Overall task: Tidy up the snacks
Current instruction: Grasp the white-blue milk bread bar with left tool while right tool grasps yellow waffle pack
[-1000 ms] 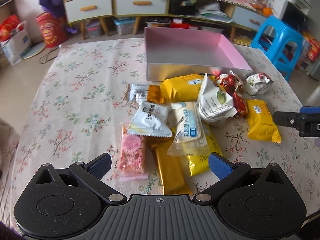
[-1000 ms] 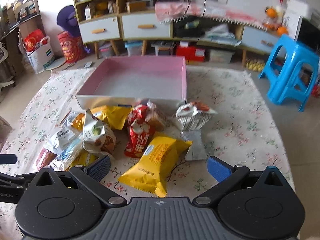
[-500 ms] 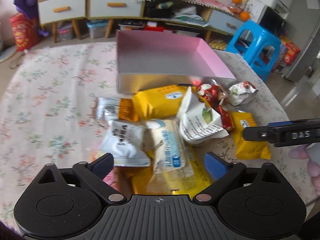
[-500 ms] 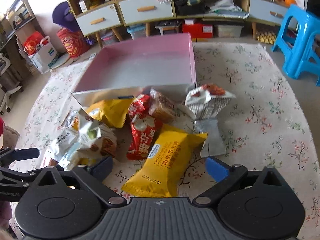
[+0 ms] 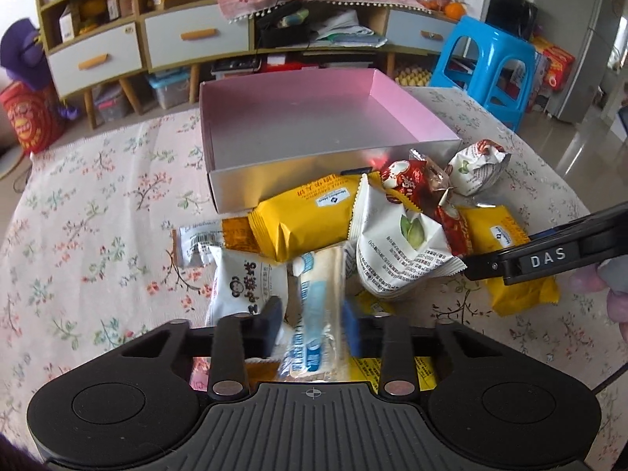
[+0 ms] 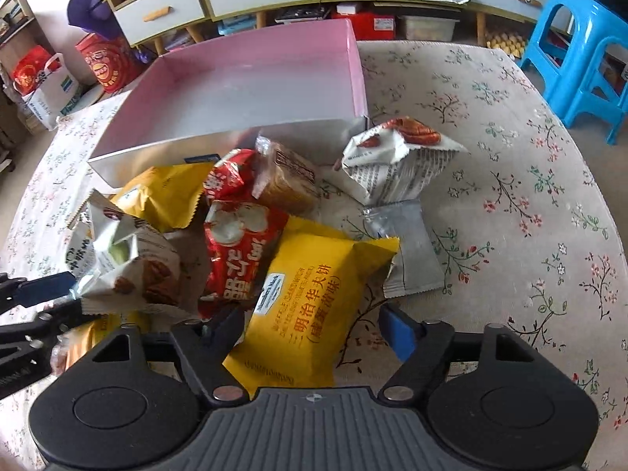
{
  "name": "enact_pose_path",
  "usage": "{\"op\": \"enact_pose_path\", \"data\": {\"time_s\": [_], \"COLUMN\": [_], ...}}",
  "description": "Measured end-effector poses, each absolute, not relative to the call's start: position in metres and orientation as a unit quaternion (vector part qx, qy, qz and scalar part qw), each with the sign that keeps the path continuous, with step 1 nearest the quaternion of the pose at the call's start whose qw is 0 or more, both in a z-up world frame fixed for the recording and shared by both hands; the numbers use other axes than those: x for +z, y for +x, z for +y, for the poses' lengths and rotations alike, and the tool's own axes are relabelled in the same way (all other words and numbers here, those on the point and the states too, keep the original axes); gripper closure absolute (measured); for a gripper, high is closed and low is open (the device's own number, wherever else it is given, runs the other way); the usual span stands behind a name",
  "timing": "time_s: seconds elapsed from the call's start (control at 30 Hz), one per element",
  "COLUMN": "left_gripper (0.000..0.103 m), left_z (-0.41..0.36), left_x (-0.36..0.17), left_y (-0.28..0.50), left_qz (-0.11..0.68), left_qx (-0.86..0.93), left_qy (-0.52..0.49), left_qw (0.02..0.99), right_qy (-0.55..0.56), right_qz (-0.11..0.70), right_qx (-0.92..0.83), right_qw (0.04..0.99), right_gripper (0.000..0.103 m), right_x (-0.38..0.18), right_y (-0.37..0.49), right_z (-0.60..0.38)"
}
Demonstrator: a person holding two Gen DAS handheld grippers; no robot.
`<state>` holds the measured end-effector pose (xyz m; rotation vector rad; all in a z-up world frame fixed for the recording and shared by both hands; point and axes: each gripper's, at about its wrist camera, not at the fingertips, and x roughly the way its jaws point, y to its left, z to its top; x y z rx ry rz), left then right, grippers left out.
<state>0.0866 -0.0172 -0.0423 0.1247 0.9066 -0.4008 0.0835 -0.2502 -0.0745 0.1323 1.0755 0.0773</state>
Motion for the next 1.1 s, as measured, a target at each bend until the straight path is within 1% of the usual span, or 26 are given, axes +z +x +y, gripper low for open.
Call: {"op": "enact_pose_path", "data": {"time_s": [0.2,0.33,0.37,0.4,0.43,0.47,0.73,1.1], "left_gripper": [0.078,0.078,0.078,0.081,0.082,0.082,0.086,0.087], "left_z": [-0.022,-0.021,-0.021,-0.020,-0.019,-0.018,-0.005,0.006], "left_x": [-0.055,-0.056,-0.057,-0.058,-0.060,-0.060,-0.054,-0.035], "left_y": [0.090,0.092,0.092,0.093,0.093,0.093,0.097,0.089], "left_qz": [0.439,0.439,0.438,0.437,0.436,0.435,0.444,0.446], "left_qx": [-0.190,-0.186,-0.185,-0.182,-0.179,-0.177,-0.175,-0.182], "left_qy": [0.080,0.077,0.077,0.077,0.076,0.072,0.017,-0.025], "left_qw": [0.875,0.876,0.876,0.878,0.879,0.880,0.879,0.876], "right_qy": [0.040,0.022,0.018,0.016,0.015,0.014,0.063,0.098], "right_qz": [0.504,0.496,0.493,0.490,0.487,0.486,0.485,0.450], "right_qx": [0.025,0.019,0.018,0.019,0.020,0.019,0.024,0.033], "right_qw": [0.862,0.868,0.869,0.871,0.873,0.874,0.872,0.887], "right_gripper": [0.044,0.054,0.059,0.062,0.068,0.069,0.072,0.072], "right_x": [-0.077,-0.077,-0.077,-0.077,-0.077,-0.077,-0.071,-0.043], "right_y": [0.085,0.087,0.087,0.086,0.085,0.085,0.083,0.074], "right_z": [-0.246,-0.244,-0.244,-0.244,-0.243,-0.243,-0.253,-0.265]}}
